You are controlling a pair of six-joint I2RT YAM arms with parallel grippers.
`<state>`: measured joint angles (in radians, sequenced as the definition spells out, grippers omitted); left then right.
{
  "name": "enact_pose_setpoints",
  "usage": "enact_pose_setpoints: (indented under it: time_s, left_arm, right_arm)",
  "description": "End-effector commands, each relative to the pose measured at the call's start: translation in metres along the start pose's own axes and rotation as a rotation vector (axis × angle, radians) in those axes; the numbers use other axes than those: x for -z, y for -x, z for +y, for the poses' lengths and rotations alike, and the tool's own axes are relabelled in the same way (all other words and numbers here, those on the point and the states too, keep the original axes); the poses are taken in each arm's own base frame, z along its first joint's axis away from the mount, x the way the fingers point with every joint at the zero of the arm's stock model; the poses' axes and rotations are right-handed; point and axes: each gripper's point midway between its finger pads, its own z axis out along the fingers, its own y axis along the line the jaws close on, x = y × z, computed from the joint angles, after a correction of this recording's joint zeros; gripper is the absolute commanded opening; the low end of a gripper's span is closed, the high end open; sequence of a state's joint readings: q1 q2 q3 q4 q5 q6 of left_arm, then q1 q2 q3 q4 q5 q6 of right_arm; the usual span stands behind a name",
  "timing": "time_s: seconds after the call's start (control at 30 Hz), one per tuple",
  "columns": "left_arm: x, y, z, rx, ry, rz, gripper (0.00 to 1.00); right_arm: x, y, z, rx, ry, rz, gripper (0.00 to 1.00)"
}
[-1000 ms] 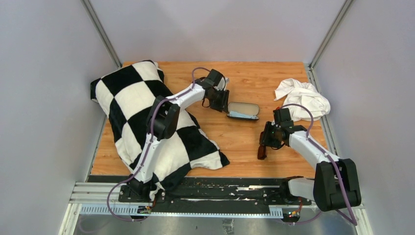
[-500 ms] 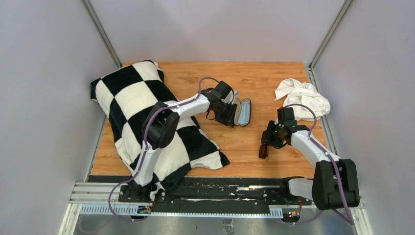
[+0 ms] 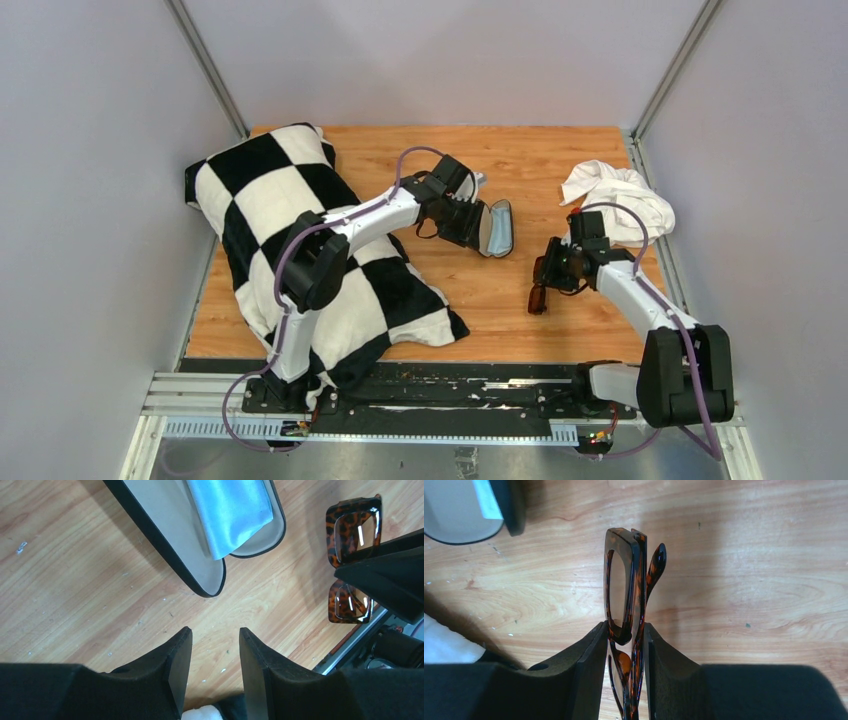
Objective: Organize the sunglasses
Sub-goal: Adjust the sunglasses case at the center of the board, then place the sunglasses in the sunglasses case.
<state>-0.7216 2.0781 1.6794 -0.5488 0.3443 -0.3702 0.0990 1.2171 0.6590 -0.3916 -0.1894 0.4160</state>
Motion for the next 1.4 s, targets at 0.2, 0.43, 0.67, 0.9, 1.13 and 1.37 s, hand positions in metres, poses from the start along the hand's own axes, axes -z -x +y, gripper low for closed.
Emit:
enact_pose_setpoints:
  time_s: [0.2, 0.43, 0.67, 0.9, 1.13, 1.37]
  left_arm:
    - [0.035, 0.029, 0.001, 0.01, 0.006, -0.092, 0.46]
    - [0.047, 0.029, 0.013, 0.03, 0.022, -0.106, 0.46]
    - [0.066, 0.02, 0.011, 0.014, 0.028, -0.121, 0.46]
    - [0.077, 0.008, 0.016, 0.025, 0.047, -0.124, 0.46]
    - [0.084, -0.004, 0.021, 0.033, 0.061, -0.128, 0.46]
    - [0.088, -0.012, 0.022, 0.037, 0.061, -0.129, 0.46]
  right_arm:
    - [0.022, 0.041, 0.024, 0.06, 0.064, -0.056, 0.34]
    - [0.024, 0.071, 0.052, 0.11, 0.091, -0.085, 0.34]
    - [0.014, 0.106, 0.089, 0.172, 0.111, -0.107, 0.34]
    - [-0.016, 0.128, 0.118, 0.203, 0.113, -0.08, 0.33]
    - [-0.054, 0.13, 0.122, 0.202, 0.098, -0.018, 0.33]
    - [-0.079, 0.122, 0.114, 0.217, 0.062, 0.027, 0.32]
